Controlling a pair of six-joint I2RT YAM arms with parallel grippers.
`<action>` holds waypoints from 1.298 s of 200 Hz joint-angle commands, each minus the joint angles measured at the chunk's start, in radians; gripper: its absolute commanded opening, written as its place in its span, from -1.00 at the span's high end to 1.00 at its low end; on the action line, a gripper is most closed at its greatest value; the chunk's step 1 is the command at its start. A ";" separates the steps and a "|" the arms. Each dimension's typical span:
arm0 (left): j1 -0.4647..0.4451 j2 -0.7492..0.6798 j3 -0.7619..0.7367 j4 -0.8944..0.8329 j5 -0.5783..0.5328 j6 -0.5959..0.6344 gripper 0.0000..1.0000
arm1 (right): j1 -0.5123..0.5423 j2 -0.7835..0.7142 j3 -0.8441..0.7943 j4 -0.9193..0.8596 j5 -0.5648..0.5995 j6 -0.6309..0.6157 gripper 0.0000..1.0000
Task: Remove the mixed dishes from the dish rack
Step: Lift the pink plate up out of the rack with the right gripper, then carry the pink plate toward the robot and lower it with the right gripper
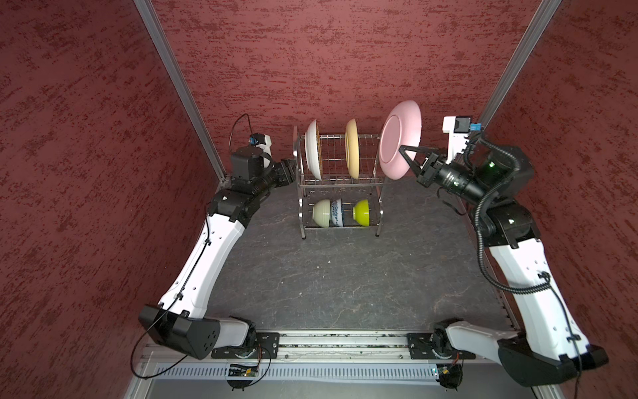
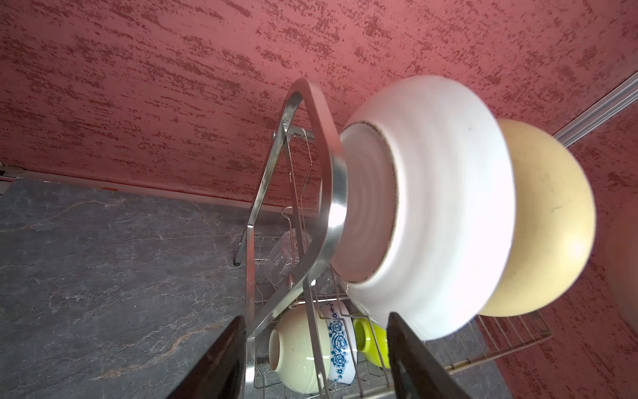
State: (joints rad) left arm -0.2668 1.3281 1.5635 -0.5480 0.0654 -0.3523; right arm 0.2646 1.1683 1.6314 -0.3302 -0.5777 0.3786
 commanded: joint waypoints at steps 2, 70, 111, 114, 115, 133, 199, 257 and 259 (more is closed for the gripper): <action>-0.006 -0.064 -0.020 -0.026 -0.010 -0.018 -0.33 | -0.001 -0.062 -0.030 -0.033 -0.045 0.024 1.00; -0.064 -0.244 -0.180 -0.032 -0.010 -0.064 -0.34 | 0.005 -0.255 -0.139 -0.261 -0.016 0.027 1.00; -0.112 -0.318 -0.263 -0.049 -0.021 -0.087 -0.36 | 0.007 -0.297 -0.205 -0.376 -0.004 0.028 1.00; -0.116 -0.322 -0.268 -0.051 -0.023 -0.087 -0.37 | 0.007 -0.300 -0.212 -0.381 -0.001 0.028 1.00; -0.117 -0.324 -0.269 -0.051 -0.023 -0.087 -0.37 | 0.007 -0.302 -0.215 -0.383 0.000 0.028 1.00; -0.133 -0.351 -0.301 -0.055 -0.037 -0.094 -0.38 | 0.007 -0.329 -0.263 -0.391 0.018 0.036 1.00; -0.183 -0.395 -0.418 -0.096 -0.034 -0.111 -0.45 | 0.015 -0.373 -0.426 -0.399 0.000 0.078 1.00; -0.213 -0.545 -0.542 -0.063 -0.090 -0.122 -0.46 | 0.111 -0.418 -0.624 -0.326 0.073 0.145 1.00; -0.213 -0.550 -0.544 -0.063 -0.092 -0.122 -0.46 | 0.117 -0.418 -0.632 -0.322 0.079 0.148 1.00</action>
State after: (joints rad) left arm -0.4728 0.8581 1.0348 -0.6353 0.0158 -0.4633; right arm 0.3332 0.7696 1.0634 -0.7307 -0.5591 0.4858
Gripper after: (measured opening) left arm 0.727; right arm 0.101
